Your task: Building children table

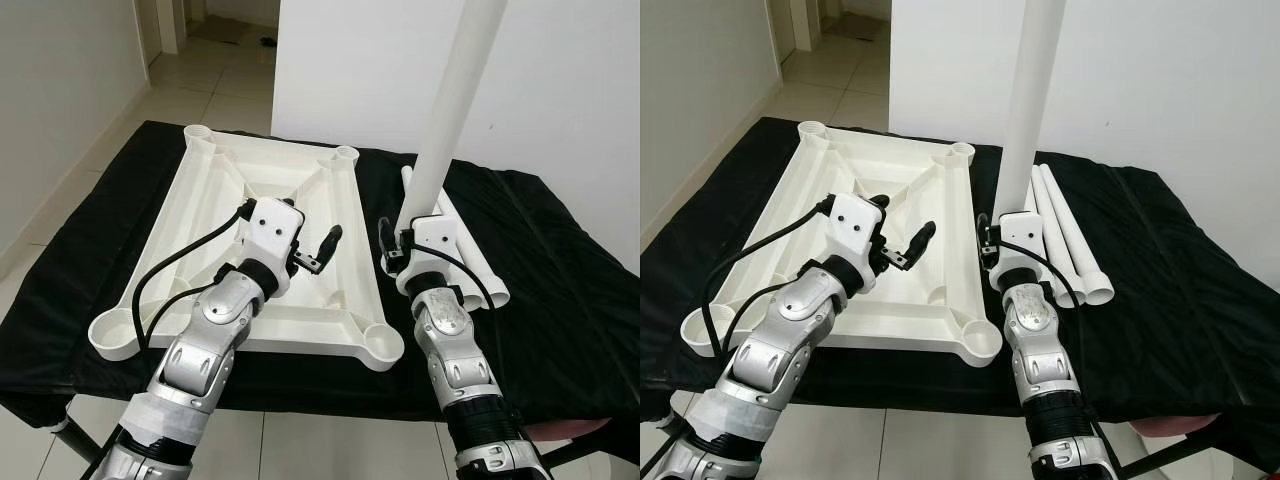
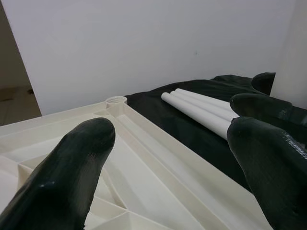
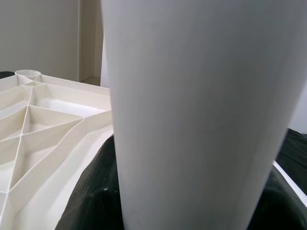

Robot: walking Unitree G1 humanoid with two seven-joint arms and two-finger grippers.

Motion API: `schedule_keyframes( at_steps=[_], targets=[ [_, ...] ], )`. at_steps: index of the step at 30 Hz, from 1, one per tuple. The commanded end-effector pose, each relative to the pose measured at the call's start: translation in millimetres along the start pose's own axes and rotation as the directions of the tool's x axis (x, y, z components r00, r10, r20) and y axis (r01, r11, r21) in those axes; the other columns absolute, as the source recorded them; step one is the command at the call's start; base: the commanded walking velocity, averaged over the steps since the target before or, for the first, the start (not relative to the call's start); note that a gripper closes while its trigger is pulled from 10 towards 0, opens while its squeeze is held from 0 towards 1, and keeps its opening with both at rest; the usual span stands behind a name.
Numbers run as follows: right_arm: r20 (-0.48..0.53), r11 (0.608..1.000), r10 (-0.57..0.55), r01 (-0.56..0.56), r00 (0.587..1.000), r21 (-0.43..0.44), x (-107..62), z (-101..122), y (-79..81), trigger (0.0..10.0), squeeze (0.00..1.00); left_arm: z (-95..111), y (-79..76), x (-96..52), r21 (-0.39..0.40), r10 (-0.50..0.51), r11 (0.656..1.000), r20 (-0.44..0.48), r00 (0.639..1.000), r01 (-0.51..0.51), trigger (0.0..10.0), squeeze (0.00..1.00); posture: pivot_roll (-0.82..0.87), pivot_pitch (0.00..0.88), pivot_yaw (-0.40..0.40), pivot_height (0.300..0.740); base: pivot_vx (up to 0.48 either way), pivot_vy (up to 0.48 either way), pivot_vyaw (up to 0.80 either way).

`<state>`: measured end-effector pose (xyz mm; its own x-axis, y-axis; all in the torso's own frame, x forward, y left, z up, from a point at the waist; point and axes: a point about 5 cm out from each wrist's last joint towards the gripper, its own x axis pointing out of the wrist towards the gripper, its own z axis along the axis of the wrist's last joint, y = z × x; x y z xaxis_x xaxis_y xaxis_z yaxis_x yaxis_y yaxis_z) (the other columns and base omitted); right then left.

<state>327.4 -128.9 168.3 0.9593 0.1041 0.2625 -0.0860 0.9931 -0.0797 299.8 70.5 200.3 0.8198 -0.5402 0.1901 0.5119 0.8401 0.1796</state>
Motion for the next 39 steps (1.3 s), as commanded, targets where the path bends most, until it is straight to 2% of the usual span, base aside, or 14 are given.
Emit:
schedule_keyframes(
  at_steps=[1,7,12,23,27,39],
  targets=[
    [0.002,1.0,-0.016,0.016,1.0,-0.007,0.3,0.3,-5.0,10.0,0.0,-1.4,-6.2,0.5,-0.006,-0.025,1.0,-0.001,1.0,0.025,10.0,0.0,0.01,0.0,-0.098,0.74,0.0,-0.48,0.0],
    [-0.003,1.0,-0.015,0.015,1.0,-0.007,0.0,-0.4,-4.6,10.0,0.0,-2.4,-5.7,1.9,0.005,-0.019,1.0,-0.005,1.0,0.019,10.0,0.0,0.0,0.0,-0.098,0.74,0.0,-0.48,0.0],
    [-0.004,1.0,-0.007,0.007,1.0,-0.008,1.1,-0.1,-4.3,10.0,0.0,-1.8,-1.9,3.6,-0.012,0.017,1.0,0.007,1.0,-0.017,10.0,0.0,0.0,0.0,-0.104,0.74,0.0,0.0,0.0],
    [-0.003,1.0,0.004,-0.004,1.0,-0.008,1.8,0.4,-2.4,10.0,0.0,-0.8,-2.8,3.6,0.0,0.009,1.0,-0.002,1.0,-0.009,10.0,0.0,0.01,0.0,-0.105,0.74,0.0,0.0,0.0],
    [-0.001,1.0,0.011,-0.011,1.0,-0.008,1.3,0.2,-0.4,10.0,0.0,0.4,3.2,3.2,-0.032,0.032,0.999,0.003,0.999,-0.032,10.0,0.0,0.01,0.0,-0.096,0.74,0.0,0.0,0.0],
    [0.002,1.0,0.011,-0.011,1.0,-0.005,1.6,0.5,0.0,10.0,0.0,0.3,13.1,2.3,-0.041,0.077,0.996,-0.003,0.997,-0.077,10.0,0.0,0.02,0.0,-0.089,0.74,0.0,0.0,0.0]
  ],
)
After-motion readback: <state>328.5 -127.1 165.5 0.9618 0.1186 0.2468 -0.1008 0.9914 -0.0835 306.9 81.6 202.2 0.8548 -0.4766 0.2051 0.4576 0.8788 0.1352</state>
